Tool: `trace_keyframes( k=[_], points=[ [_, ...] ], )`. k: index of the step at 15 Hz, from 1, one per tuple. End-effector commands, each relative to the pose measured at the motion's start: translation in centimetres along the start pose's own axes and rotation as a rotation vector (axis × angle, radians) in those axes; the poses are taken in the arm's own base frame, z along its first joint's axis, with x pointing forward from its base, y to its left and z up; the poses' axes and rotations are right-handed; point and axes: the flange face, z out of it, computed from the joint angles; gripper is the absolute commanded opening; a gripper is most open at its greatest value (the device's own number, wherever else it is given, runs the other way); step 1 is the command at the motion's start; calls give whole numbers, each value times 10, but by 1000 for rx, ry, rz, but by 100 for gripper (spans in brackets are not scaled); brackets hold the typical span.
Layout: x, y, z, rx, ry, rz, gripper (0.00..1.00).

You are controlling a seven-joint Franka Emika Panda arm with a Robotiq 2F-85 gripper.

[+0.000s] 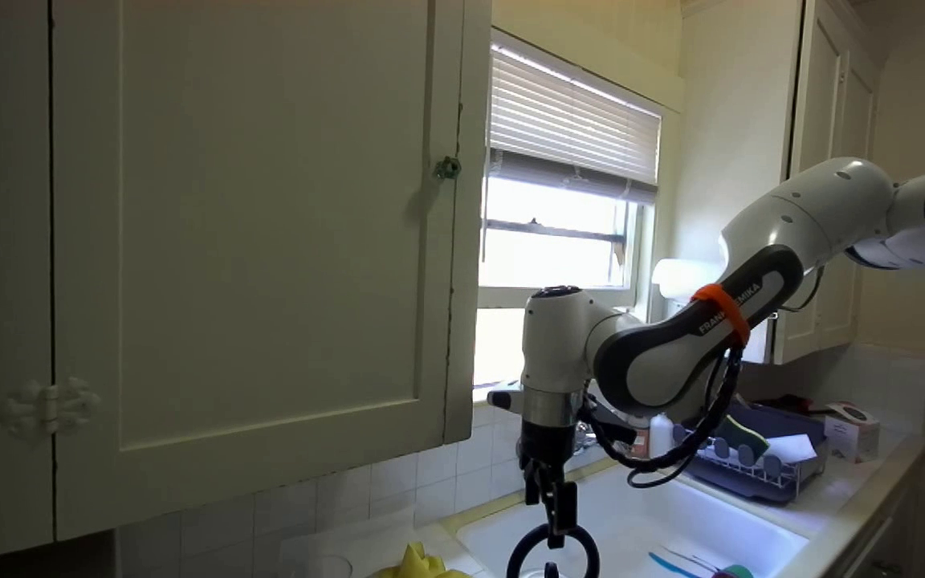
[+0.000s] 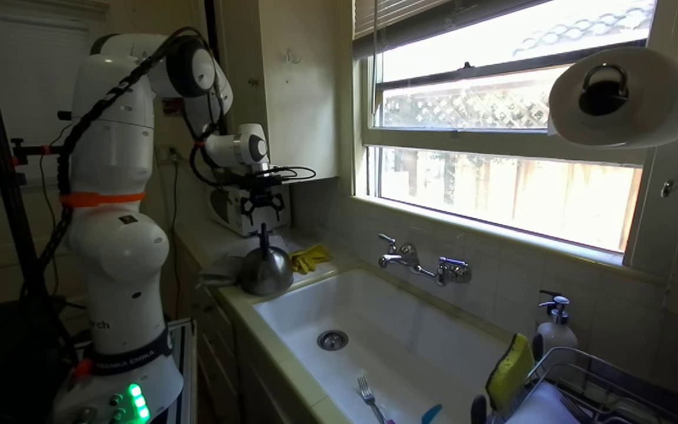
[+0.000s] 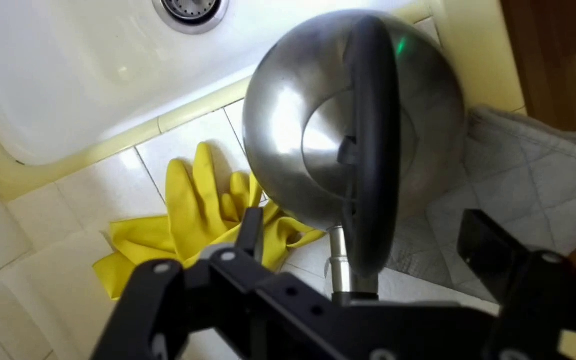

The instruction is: Put the teapot in the sink

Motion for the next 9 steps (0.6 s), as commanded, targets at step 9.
trace_keyframes(
  k=[9],
  points=[
    [0,42,33,189,22,-276,90]
  ],
)
